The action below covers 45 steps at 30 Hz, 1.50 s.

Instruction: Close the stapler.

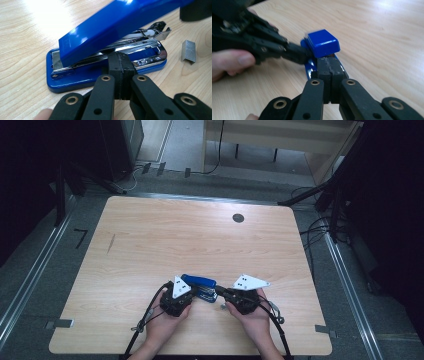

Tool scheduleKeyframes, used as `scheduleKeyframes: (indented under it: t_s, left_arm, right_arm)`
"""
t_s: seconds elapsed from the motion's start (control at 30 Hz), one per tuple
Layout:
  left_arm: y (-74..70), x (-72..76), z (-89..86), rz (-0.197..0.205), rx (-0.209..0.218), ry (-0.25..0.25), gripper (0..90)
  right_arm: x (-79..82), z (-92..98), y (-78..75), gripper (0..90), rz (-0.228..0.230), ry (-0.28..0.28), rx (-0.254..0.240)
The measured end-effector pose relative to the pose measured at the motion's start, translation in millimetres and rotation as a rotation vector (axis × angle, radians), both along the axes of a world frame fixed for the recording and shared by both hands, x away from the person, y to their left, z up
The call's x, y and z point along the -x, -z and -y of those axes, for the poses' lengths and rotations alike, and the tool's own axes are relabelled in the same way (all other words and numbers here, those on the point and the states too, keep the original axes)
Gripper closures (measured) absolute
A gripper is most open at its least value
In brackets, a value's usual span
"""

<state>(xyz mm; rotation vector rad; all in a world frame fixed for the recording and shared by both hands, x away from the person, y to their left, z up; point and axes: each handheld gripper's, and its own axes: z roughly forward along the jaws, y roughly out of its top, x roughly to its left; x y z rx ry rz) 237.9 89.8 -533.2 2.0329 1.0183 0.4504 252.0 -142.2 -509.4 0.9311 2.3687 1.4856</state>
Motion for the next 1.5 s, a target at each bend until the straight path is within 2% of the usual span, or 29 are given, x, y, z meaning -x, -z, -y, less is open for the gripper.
scheduleKeyframes:
  t_s: [0.07, 0.2, 0.8, 1.5]
  left_arm:
    - [0.0, 0.6, 0.7, 0.006, -0.007, 0.000, 90.0]
    - [0.0, 0.9, 1.0, 0.008, -0.009, -0.001, 90.0]
    - [0.0, 1.4, 2.0, 0.018, -0.021, 0.002, 90.0]
    - [0.1, 1.7, 3.0, 0.020, -0.021, -0.001, 90.0]
  right_arm:
    - [-0.2, -3.5, -7.3, 90.0, 0.015, 0.004, -0.015]
    - [-2.7, -7.8, -15.5, 90.0, 0.038, -0.004, -0.014]
    - [-12.8, -25.6, -38.1, 90.0, 0.072, -0.029, 0.005]
    - [-20.7, -40.6, -49.8, 90.0, 0.087, -0.047, 0.021]
